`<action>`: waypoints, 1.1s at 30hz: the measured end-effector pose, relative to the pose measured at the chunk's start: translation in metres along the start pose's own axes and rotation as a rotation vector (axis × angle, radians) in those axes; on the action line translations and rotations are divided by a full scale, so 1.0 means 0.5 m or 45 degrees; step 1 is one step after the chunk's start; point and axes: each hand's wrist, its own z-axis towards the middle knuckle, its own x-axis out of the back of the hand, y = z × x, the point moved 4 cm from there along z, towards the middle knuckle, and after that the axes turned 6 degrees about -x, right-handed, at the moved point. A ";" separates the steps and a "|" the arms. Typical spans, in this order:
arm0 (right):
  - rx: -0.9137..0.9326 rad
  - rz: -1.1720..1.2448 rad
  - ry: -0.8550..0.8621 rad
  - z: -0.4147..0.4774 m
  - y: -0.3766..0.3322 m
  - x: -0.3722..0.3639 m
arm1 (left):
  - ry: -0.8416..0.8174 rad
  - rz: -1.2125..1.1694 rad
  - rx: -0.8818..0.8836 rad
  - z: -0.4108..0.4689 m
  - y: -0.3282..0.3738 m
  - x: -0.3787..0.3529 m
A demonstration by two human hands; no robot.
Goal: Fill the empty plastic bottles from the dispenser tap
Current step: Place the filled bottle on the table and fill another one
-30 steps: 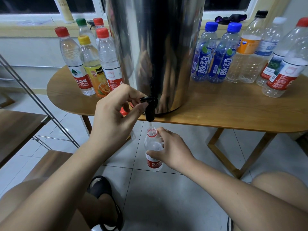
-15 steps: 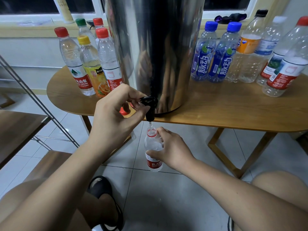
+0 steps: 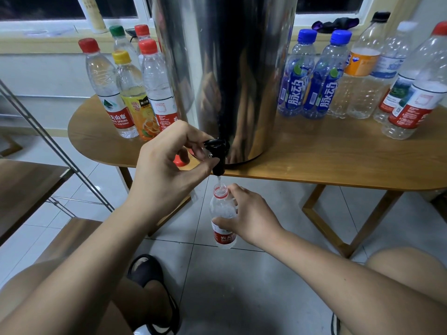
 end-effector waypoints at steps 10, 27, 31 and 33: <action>-0.003 0.001 0.006 0.000 -0.001 0.000 | -0.035 -0.009 0.008 0.000 -0.001 0.001; -0.029 0.032 -0.031 0.002 0.000 -0.003 | -0.038 -0.020 0.022 -0.001 0.002 0.002; -0.019 0.023 -0.016 0.001 -0.001 -0.003 | -0.039 -0.022 0.018 0.000 0.001 0.001; -0.014 0.026 -0.013 0.001 -0.001 -0.003 | -0.038 -0.022 0.018 0.000 0.001 0.001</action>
